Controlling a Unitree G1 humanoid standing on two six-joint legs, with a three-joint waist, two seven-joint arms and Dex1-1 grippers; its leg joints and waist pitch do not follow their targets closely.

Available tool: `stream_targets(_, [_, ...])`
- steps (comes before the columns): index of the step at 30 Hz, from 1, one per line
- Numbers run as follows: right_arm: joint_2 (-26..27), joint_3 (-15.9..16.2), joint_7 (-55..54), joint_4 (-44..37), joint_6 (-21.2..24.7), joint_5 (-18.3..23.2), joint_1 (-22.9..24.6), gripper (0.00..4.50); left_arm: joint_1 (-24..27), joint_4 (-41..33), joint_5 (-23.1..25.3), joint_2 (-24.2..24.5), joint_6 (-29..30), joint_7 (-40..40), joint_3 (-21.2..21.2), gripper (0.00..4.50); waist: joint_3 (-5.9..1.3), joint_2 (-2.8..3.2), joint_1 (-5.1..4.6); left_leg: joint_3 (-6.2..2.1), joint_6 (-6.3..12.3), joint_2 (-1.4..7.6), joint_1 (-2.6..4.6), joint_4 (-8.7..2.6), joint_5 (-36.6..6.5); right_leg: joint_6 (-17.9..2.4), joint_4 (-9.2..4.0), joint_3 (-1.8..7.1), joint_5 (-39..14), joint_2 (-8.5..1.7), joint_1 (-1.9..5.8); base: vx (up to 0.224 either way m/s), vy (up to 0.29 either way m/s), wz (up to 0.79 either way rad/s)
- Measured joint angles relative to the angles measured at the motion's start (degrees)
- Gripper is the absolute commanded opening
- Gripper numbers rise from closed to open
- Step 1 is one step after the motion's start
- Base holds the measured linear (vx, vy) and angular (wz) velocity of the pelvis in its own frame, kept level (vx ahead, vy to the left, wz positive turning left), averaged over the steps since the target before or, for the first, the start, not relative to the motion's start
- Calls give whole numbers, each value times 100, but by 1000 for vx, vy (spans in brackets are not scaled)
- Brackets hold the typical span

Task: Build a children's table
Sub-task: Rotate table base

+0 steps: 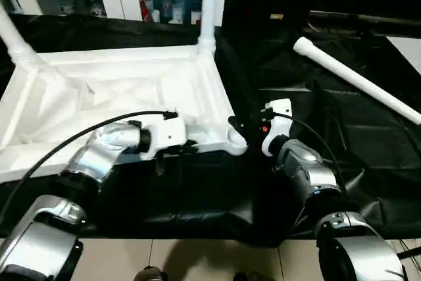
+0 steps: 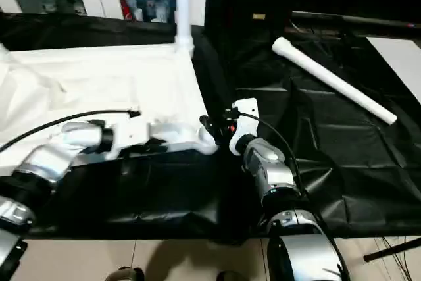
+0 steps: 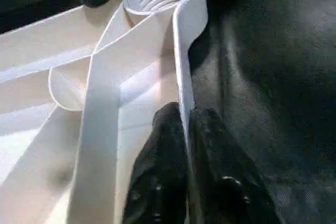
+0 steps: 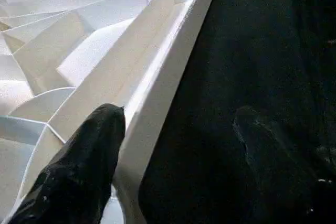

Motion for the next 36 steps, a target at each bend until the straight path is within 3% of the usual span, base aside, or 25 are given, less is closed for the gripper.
stream_targets(3, [14, -4, -27, -177, 106, 10, 100, 363, 0, 1, -114, 50, -161, -72, 174, 99, 0, 0, -12, 0, -9, 3, 2, 20, 5, -2, 11, 4, 9, 0, 4, 0, 0, 0])
stream_targets(8, [36, -20, -120, -730, 367, 141, 394, 363, -1, -98, -720, -74, -98, 240, 825, 136, 0, -2, -1, 3, -22, 10, 4, 39, 14, -5, 33, 8, 16, 0, 6, 0, 0, 0])
stream_targets(14, [-83, -162, -736, -2018, 1109, 198, 771, 363, -158, -537, -1409, -864, 1158, 2453, 2073, 144, -2, -14, 3, 6, -22, 22, 1, 70, 14, -3, 56, 11, 15, 5, 5, 0, 0, 0])
stream_targets(16, [-246, -97, -868, -2427, 1211, -37, 924, 363, 65, -943, -1562, -1229, 1324, 3174, 2366, 144, -9, -21, 3, 7, -22, 22, 2, 70, 12, -1, 50, 12, 14, 6, 10, 0, 0, 0])
stream_targets(19, [-426, 222, -954, -2703, 1108, -567, 1137, 363, 537, -1244, -1683, -1606, 1582, 3746, 2462, 144, -11, -33, -30, 0, -21, 31, -11, 71, 13, 4, 48, 5, 15, 22, 8, 0, 0, 0])
stream_targets(21, [-310, 225, -1148, -2923, 1041, -678, 1347, 363, 819, -1452, -1687, -1875, 1759, 4112, 2486, 144, -23, -7, -131, -258, 1, -34, -159, 83, 48, 22, 9, -199, 18, -17, 42, -2, -18, 15])
stream_targets(22, [-188, 214, -1265, -2997, 1041, -672, 1399, 363, 988, -1501, -1579, -2006, 1791, 4353, 2461, 144, -24, 26, -208, -446, 20, -18, -227, 102, 83, 11, -21, -345, 20, -12, 70, 25, -85, 52])
stream_targets(24, [52, 227, -1431, -3137, 1024, -636, 1413, 363, 1218, -1485, -1236, -2084, 1708, 4743, 2401, 144, -12, 89, -343, -700, 29, -12, -315, 133, 111, -209, 51, -510, -52, 76, 100, 14, -95, 51])
stream_targets(25, [154, 240, -1496, -3189, 990, -578, 1411, 363, 1270, -1451, -1103, -2109, 1689, 4912, 2401, 144, -3, 102, -373, -869, 23, -24, -321, 134, 132, -598, 217, -522, -208, 158, 96, -17, -136, 53])
stream_targets(27, [153, 251, -1594, -3331, 998, -517, 1409, 363, 1242, -1502, -1059, -2177, 1716, 5113, 2402, 144, -8, 98, -392, -1143, -36, -78, -305, 128, 182, -1104, 521, -470, -496, 294, 98, -18, -162, 58])
stream_targets(29, [99, 225, -1615, -3429, 1005, -511, 1392, 363, 1202, -1616, -1018, -2213, 1764, 5269, 2404, 144, -26, 69, -343, -1321, -93, -152, -310, 8, 183, -1157, 673, -478, -619, 338, 97, -30, -242, 66])
stream_targets(30, [33, 227, -1592, -3455, 1027, -511, 1392, 363, 1185, -1652, -961, -2278, 1794, 5378, 2393, 144, -45, 46, -276, -1382, -78, -235, -299, -13, 156, -1106, 642, -512, -630, 368, 86, -56, -242, 70])
stream_targets(31, [-39, 227, -1562, -3465, 1061, -517, 1391, 363, 1168, -1664, -941, -2338, 1806, 5467, 2389, 144, -42, 29, -197, -1123, 163, -192, -420, 533, -147, -941, 625, -599, -611, 335, 108, -61, -204, 62])
stream_targets(32, [-76, 226, -1532, -3456, 1094, -520, 1395, 363, 1184, -1665, -928, -2395, 1814, 5514, 2364, 144, -19, -8, -113, -733, 411, -183, -472, 1385, -319, -768, 608, -701, -615, 269, 167, -61, -204, 62])
stream_targets(33, [-77, 235, -1497, -3479, 1098, -530, 1394, 363, 1202, -1671, -888, -2419, 1860, 5577, 2293, 144, -30, -1, -79, -403, 665, -256, -346, 1800, -484, -659, 473, -912, -587, 250, 243, -39, -204, 43])
stream_targets(34, [-68, 237, -1479, -3522, 1101, -538, 1392, 363, 1195, -1731, -841, -2431, 1901, 5642, 2270, 144, -63, 43, -83, -243, 702, -315, -183, 1622, -768, -630, 360, -1130, -552, 266, 257, -28, -203, 61])
stream_targets(35, [-69, 226, -1479, -3544, 1103, -547, 1387, 363, 1172, -1808, -812, -2454, 1932, 5711, 2247, 144, -81, 72, -113, -180, 698, -331, -37, 1266, -1111, -671, 257, -1334, -495, 316, 242, -28, -203, 61])
stream_targets(36, [-56, 224, -1482, -3527, 1122, -556, 1390, 363, 1171, -1859, -770, -2467, 1947, 5754, 2233, 144, -77, 89, -126, -261, 467, -258, -39, 1116, -1114, -705, 134, -1519, -408, 359, 264, -33, -240, 86])
